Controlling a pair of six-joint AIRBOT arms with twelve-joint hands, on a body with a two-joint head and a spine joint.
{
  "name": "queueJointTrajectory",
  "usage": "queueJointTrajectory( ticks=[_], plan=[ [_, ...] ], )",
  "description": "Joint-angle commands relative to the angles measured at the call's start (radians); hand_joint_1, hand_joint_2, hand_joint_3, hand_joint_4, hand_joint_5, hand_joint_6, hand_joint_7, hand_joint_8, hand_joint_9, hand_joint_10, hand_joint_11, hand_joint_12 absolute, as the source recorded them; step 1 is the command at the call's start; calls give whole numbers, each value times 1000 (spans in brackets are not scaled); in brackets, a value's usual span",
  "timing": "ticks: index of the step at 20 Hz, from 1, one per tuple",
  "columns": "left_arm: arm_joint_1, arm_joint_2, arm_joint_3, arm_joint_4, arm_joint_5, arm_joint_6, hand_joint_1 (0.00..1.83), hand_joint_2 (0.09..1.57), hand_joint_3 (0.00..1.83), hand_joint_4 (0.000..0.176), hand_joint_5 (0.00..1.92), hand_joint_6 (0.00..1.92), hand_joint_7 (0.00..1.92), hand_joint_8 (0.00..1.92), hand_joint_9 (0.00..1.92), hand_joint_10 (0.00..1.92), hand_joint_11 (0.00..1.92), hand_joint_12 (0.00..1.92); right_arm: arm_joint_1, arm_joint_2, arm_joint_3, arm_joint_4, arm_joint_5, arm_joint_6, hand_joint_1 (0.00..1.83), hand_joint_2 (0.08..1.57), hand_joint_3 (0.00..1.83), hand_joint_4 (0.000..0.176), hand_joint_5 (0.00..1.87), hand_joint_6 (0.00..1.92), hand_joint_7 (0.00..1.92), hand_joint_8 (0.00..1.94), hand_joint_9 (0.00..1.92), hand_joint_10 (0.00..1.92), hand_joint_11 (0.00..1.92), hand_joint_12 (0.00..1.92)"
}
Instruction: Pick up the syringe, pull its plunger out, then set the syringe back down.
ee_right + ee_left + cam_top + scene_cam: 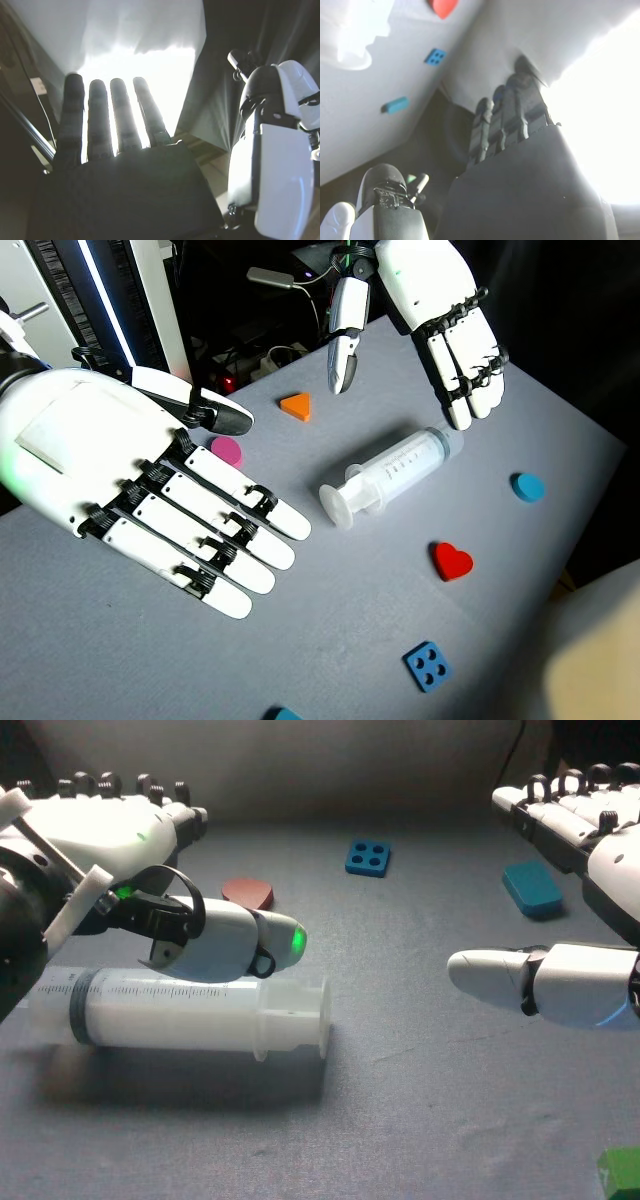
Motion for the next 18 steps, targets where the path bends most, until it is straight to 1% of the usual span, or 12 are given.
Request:
queueJointTrajectory(
  ticks=[1,3,5,6,7,9,11,13,14,16,17,18],
  plan=[
    [-5,1,-1,91,-5,2,183,1001,0,0,90,1,49,3,18,5,0,238,9,0,-1,-67,67,16,179,954,6,0,37,0,47,0,41,1,0,275],
    [6,1,-3,93,-5,5,190,1005,1,0,71,0,39,1,13,3,0,221,7,0,0,-67,66,27,178,955,6,0,51,6,66,7,55,6,0,276],
    [28,1,-3,100,-1,5,254,993,0,0,87,4,53,3,22,4,0,253,6,1,0,-67,67,34,179,956,6,0,43,2,65,6,57,6,0,277],
    [41,1,0,101,1,5,355,956,0,0,108,6,75,5,50,8,0,336,6,0,0,-67,67,36,179,958,4,0,31,0,54,1,51,3,0,290],
    [58,1,4,107,11,5,492,928,0,0,126,7,89,4,61,7,0,370,6,0,0,-67,67,37,179,958,4,0,32,2,52,0,46,0,0,294],
    [82,1,9,118,23,-7,595,921,0,0,129,5,93,3,63,5,0,377,6,0,0,-67,67,39,180,958,3,0,33,2,51,0,44,0,0,297],
    [108,1,15,128,28,-16,660,946,3,0,131,5,94,3,66,5,0,375,4,0,2,-67,67,39,180,958,2,0,33,1,54,1,45,0,0,311],
    [150,-1,26,151,36,-47,800,949,2,0,132,4,96,3,68,5,0,372,4,0,2,-67,67,41,182,958,1,0,35,1,52,0,44,0,0,297],
    [167,-4,32,158,36,-54,817,957,3,0,115,4,88,2,60,1,0,321,4,0,2,-67,67,41,187,957,0,0,39,2,52,0,44,0,0,294],
    [210,-15,52,177,55,-67,846,969,4,0,113,2,92,2,68,3,0,327,4,-1,2,-67,67,41,198,953,0,0,39,2,52,0,44,0,0,292],
    [227,-25,64,185,69,-67,850,980,5,0,100,2,72,2,36,4,0,259,4,-1,2,-67,67,41,202,953,0,0,39,2,52,0,44,0,0,290],
    [239,-38,74,195,70,-67,849,979,4,0,96,1,67,2,28,3,0,244,4,-1,2,-67,67,42,203,955,0,0,33,0,49,0,43,0,0,288]
  ],
)
